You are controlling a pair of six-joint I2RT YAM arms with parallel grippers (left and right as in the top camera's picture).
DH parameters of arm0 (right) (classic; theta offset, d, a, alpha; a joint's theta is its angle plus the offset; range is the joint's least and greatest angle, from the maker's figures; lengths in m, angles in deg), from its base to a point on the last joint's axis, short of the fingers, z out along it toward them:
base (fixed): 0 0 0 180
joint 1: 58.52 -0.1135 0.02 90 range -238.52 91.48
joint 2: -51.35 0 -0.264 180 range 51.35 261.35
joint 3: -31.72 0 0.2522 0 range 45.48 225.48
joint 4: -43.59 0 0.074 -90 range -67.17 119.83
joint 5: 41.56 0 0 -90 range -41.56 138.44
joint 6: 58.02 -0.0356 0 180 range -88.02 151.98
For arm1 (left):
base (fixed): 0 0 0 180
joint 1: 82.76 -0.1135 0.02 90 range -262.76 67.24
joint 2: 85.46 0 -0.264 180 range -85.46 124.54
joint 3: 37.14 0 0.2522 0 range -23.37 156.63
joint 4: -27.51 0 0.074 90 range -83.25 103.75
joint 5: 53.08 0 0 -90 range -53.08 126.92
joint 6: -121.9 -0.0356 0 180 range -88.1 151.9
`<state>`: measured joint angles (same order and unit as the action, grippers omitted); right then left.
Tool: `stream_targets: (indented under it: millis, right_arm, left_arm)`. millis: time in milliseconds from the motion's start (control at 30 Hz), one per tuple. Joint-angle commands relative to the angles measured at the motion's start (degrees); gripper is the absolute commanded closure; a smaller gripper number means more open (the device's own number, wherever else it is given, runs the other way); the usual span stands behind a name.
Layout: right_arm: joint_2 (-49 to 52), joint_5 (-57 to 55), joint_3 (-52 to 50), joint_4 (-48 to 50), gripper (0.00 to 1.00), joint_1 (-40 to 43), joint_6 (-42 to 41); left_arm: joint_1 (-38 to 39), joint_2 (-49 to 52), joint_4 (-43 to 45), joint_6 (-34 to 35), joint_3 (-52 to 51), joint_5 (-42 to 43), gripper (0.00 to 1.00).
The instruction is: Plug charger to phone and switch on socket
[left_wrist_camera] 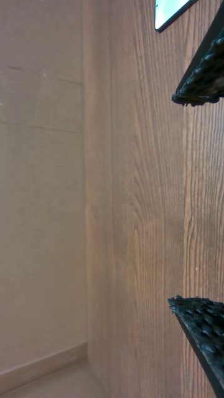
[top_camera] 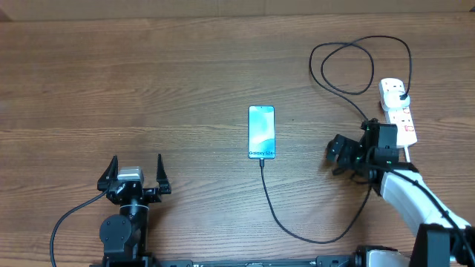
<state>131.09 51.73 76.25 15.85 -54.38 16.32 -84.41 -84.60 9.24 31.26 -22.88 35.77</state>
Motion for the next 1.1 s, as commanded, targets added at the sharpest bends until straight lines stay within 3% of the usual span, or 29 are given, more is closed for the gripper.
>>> stream_targets:
  millis: [0, 300, 433, 600, 733, 900, 1067]
  right_arm:
    - [-3.0, 1.6, -4.5, 5.8, 0.00, -0.1, 0.1]
    - [-11.1, 4.5, -24.2, 29.7, 0.00, -0.1, 0.1]
    - [-14.4, 5.0, -30.4, 35.4, 0.00, -0.1, -0.8]
    - [-25.7, 4.3, -30.3, 21.8, 0.00, -0.1, -0.5]
    - [-30.6, 4.6, -30.3, 21.1, 0.00, -0.1, 2.3]
    - [-38.9, 15.1, -30.3, 20.9, 0.00, -0.1, 15.7]
    - [-48.5, 20.4, -30.3, 16.9, 0.00, -0.1, 23.0]
  left_arm:
    - [-0.3, -0.6, 0.1, -1.1, -0.2, -0.3, 0.00]
    - [-0.3, -0.6, 0.1, -1.1, -0.2, -0.3, 0.00]
    - [-0.3, -0.6, 0.1, -1.1, -0.2, -0.3, 0.00]
    - [-0.3, -0.6, 0.1, -1.1, -0.2, -0.3, 0.01]
    - [-0.3, -0.6, 0.1, -1.1, -0.2, -0.3, 0.00]
    - [-0.3, -0.6, 0.1, -1.1, -0.2, -0.3, 0.00]
    - [-0.3, -0.6, 0.1, -1.1, -0.2, -0.3, 0.00]
